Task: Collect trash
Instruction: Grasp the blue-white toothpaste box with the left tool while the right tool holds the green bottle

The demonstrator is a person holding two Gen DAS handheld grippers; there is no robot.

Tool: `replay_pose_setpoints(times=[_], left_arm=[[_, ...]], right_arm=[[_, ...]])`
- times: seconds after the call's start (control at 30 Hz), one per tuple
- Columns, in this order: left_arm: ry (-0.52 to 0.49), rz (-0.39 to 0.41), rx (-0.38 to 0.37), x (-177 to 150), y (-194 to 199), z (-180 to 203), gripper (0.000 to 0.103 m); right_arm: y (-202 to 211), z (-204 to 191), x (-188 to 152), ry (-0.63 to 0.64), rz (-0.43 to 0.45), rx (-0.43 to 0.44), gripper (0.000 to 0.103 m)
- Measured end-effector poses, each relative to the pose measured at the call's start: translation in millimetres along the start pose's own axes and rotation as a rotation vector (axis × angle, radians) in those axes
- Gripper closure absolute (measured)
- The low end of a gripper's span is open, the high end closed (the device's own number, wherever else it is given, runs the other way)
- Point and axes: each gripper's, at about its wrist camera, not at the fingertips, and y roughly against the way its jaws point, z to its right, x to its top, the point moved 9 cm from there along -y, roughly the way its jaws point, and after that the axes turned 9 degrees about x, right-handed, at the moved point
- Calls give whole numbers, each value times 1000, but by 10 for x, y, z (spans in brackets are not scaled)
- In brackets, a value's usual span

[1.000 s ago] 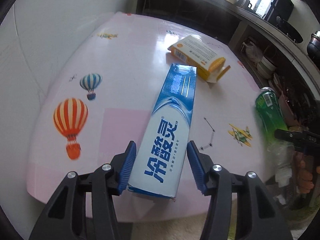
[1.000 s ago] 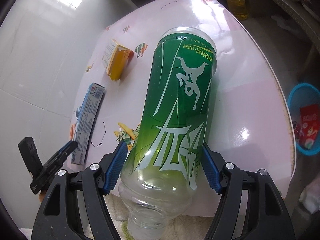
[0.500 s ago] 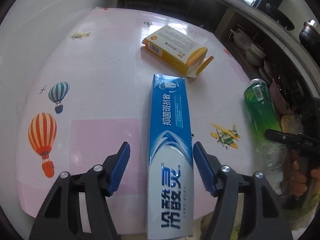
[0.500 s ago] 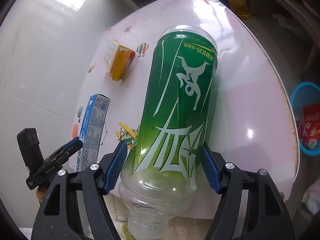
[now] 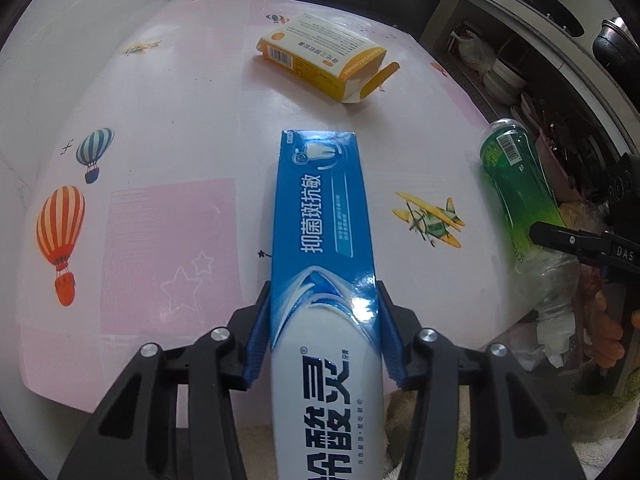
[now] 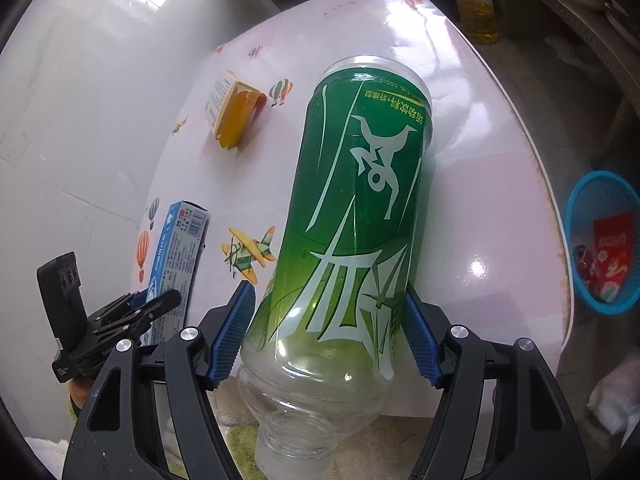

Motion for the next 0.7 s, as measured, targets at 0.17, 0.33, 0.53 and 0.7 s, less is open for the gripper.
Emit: replay_pose_setpoints(times=[0.17,0.33,0.53,0.7], left_arm=[[-40,11,42,17,-41,84,56],[-56,14,75,92,-128,90,56],[-79,36,124,158,-182,100,56],[-94,56,161,166,-189,123,57]], right_arm=[[3,29,40,-18,8,6,34],[-31,56,28,-37,6,22,32],[-45,88,56,-56,20,49,31],[-42,79,56,-54,36,57,32]])
